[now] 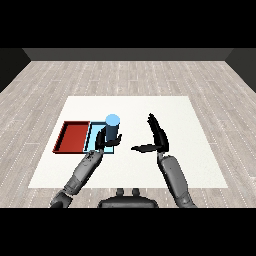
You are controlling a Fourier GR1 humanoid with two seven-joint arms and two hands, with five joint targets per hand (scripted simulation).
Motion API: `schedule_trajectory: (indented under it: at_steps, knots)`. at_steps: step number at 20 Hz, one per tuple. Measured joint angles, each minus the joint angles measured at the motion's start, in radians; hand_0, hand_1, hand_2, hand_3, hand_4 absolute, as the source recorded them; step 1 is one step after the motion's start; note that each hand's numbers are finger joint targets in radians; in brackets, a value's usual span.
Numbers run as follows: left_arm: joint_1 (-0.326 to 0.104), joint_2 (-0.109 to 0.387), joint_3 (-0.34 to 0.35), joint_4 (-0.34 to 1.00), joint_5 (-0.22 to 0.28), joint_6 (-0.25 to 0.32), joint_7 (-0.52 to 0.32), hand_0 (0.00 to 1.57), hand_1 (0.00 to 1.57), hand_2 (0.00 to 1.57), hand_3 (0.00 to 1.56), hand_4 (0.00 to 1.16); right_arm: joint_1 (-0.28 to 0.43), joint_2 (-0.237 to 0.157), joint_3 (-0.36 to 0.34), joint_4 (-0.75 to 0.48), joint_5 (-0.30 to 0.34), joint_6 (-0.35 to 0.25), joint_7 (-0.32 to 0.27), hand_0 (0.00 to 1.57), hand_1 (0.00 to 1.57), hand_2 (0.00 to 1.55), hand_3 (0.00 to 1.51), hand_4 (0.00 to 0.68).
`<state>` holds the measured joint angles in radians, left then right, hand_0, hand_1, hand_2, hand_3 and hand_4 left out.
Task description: Pick the blue can and put it in the blue box
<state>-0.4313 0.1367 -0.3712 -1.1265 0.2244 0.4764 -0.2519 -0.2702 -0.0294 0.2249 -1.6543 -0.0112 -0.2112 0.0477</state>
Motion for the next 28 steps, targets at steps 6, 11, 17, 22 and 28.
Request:
schedule_trajectory:
  at_steps: [6,11,17,22,28]
  knots:
    - [-0.042,0.068,0.082,0.114,-0.027,-0.029,0.043,1.57,1.57,1.57,1.5,1.12,0.023,0.01,-0.054,0.052,-0.05,0.021,-0.058,0.0,0.0,0.0,0.0,0.0]
    - [-0.107,0.135,0.108,0.267,-0.078,-0.031,0.135,1.57,1.57,1.56,1.45,1.03,0.025,0.003,-0.089,0.09,-0.085,0.039,-0.077,0.0,0.0,0.0,0.0,0.0]
    - [-0.22,0.188,0.026,0.499,-0.238,0.028,0.339,0.9,0.9,0.77,0.55,0.91,0.044,0.006,-0.12,0.128,-0.101,0.039,-0.104,0.0,0.0,0.0,0.0,0.0]
    - [-0.324,0.152,-0.008,0.719,-0.321,0.02,0.433,1.19,1.19,1.05,0.38,0.84,0.029,-0.007,-0.163,0.171,-0.13,0.057,-0.111,0.0,0.0,0.0,0.0,0.0]
    - [-0.412,0.076,-0.02,0.935,-0.363,-0.051,0.54,1.23,1.23,1.08,0.0,0.83,0.021,0.004,-0.183,0.234,-0.129,0.048,-0.136,0.0,0.0,0.0,0.0,0.0]
